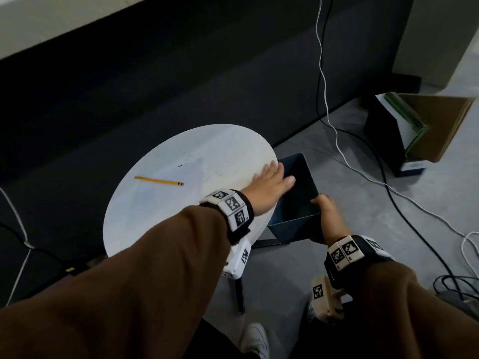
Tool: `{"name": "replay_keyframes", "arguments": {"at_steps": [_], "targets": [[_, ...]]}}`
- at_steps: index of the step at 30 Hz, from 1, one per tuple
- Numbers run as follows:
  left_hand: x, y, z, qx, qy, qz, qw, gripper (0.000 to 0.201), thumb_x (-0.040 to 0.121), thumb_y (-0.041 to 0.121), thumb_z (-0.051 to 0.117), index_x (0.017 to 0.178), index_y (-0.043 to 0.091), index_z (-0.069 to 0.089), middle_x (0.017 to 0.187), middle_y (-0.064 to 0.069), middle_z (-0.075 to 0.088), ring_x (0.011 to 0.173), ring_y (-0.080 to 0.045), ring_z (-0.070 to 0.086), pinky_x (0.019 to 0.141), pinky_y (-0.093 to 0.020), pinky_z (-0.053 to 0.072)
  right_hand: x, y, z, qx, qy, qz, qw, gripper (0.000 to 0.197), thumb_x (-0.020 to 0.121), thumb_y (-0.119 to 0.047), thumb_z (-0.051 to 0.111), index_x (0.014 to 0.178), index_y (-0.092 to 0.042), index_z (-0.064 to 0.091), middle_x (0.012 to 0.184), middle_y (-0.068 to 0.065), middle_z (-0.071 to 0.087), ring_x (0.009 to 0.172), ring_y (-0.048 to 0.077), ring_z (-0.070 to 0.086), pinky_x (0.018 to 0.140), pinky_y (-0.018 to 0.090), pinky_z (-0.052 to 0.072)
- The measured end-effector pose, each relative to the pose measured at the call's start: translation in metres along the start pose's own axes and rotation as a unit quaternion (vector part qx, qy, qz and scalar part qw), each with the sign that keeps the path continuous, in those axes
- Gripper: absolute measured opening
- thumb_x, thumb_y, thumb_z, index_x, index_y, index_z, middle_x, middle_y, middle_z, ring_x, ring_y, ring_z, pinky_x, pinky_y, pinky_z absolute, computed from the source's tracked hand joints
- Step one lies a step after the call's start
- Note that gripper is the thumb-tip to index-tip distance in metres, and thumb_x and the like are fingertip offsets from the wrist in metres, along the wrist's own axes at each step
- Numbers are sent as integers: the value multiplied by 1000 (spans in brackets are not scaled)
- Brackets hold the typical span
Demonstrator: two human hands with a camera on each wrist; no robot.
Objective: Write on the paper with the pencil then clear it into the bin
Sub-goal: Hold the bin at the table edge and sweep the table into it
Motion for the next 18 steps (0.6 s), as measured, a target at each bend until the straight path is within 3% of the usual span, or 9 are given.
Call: {"name": "replay_keyframes", "arguments": {"at_steps": [2, 5, 7, 10, 13, 15, 18], "targets": [[9, -22, -16, 37, 62, -49, 996, 52, 109, 16, 16, 159, 12, 5, 164, -16, -18, 151, -35, -17, 122, -54, -3, -3, 2, 0, -4, 1, 11, 1000, 47, 72, -49, 51, 116, -34, 53, 110, 12, 57, 96, 34, 59, 66, 37, 51], [9, -68, -39, 27, 123, -196, 972, 64, 107, 44, 16, 159, 12, -2, 164, -15, -16, 152, -31, -12, 123, -48, -3, -2, 5, -2, -2, 2, 16, 1000, 49, 73, -48, 51, 119, -33, 54, 108, 10, 56, 95, 32, 58, 65, 37, 52], [9, -82, -42, 25, 105, -243, 964, 75, 104, 57, 14, 158, 10, -7, 165, -15, -15, 153, -29, -12, 123, -44, -3, -1, 6, -2, 0, -6, 17, 1000, 55, 68, -49, 50, 121, -34, 54, 111, 12, 57, 96, 32, 58, 66, 37, 51], [12, -62, -31, 45, 66, -185, 980, 77, 102, 60, 13, 159, 12, -3, 164, -13, -18, 152, -30, -14, 122, -44, -3, 2, 7, 1, 10, -16, 14, 1000, 51, 77, -48, 51, 126, -32, 51, 112, 12, 56, 94, 31, 57, 68, 36, 49], [4, -4, -7, 79, -5, -33, 996, 59, 106, 36, 8, 159, 9, 4, 163, -17, -19, 151, -34, -18, 123, -51, -4, 6, 7, 1, 26, -11, 1, 1000, 28, 90, -38, 52, 115, -26, 53, 104, 11, 56, 85, 26, 55, 68, 32, 45], [-4, 22, 5, 38, -50, 36, 997, 54, 111, 28, 15, 158, 6, 1, 164, -14, -16, 151, -26, -17, 122, -47, -7, 9, 8, 0, 28, -8, -5, 1000, 16, 93, -33, 52, 106, -23, 52, 97, 11, 55, 79, 23, 53, 66, 30, 42], [3, 6, -8, 21, 8, 32, 999, 57, 110, 31, 16, 158, 6, -2, 165, -11, -12, 153, -24, -13, 122, -43, -7, 9, 11, -1, 18, -7, 12, 1000, 28, 87, -41, 52, 113, -30, 52, 99, 10, 56, 84, 29, 56, 66, 33, 46]]}}
Point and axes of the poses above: each hand's wrist, its own x-axis towards the middle knuckle, its own z-axis out of the palm, y = z × x, the point moved 3 cm from there along x, towards the middle knuckle
